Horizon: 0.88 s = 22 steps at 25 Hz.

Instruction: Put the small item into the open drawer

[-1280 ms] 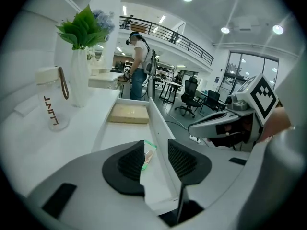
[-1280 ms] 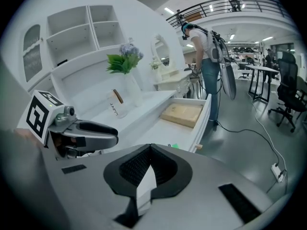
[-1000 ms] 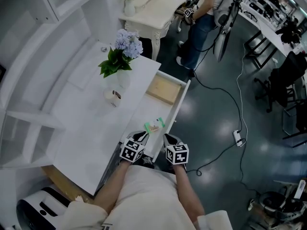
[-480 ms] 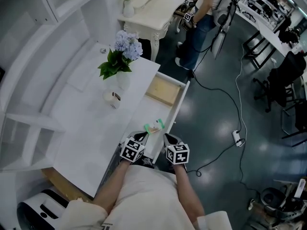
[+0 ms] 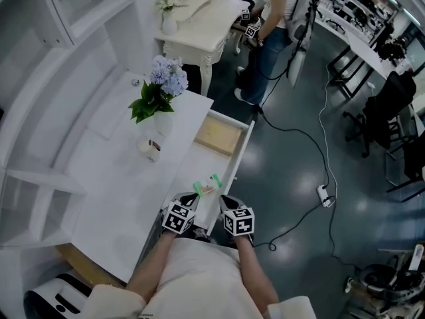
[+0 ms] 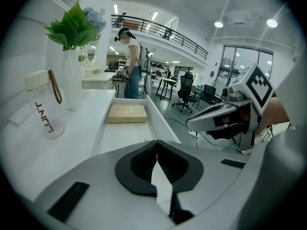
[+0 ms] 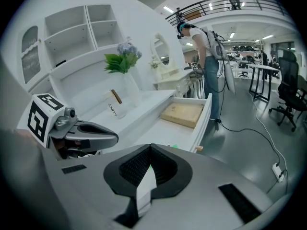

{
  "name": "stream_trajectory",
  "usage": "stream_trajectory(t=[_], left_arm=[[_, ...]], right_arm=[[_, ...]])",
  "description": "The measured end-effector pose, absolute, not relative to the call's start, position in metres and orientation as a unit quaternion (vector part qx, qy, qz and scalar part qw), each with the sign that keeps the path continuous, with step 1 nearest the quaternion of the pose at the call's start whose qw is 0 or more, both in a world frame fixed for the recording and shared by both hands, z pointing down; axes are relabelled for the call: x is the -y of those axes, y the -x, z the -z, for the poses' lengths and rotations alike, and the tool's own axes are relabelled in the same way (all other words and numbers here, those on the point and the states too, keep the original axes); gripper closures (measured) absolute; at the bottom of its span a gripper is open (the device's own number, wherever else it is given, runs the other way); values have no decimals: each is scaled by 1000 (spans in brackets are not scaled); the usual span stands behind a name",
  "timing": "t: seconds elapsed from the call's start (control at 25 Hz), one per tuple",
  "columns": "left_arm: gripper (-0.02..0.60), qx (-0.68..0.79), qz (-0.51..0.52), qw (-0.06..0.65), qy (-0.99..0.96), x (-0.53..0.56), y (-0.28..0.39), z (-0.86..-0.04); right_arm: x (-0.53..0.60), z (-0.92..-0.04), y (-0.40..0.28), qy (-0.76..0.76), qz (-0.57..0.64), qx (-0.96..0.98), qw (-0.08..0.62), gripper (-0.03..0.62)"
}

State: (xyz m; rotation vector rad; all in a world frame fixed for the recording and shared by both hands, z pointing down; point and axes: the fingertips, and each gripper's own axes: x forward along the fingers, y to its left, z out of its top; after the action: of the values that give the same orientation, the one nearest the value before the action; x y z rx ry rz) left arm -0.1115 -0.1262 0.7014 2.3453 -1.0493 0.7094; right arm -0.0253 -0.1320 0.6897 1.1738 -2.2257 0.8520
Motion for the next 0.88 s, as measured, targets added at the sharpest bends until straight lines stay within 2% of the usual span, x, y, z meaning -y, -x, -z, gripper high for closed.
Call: stream_trajectory(t=[0.88], left_arm=[[565, 392, -255, 239, -851, 120, 114, -702]], right_arm=[[122, -697, 28, -417, -316, 817, 242, 568]])
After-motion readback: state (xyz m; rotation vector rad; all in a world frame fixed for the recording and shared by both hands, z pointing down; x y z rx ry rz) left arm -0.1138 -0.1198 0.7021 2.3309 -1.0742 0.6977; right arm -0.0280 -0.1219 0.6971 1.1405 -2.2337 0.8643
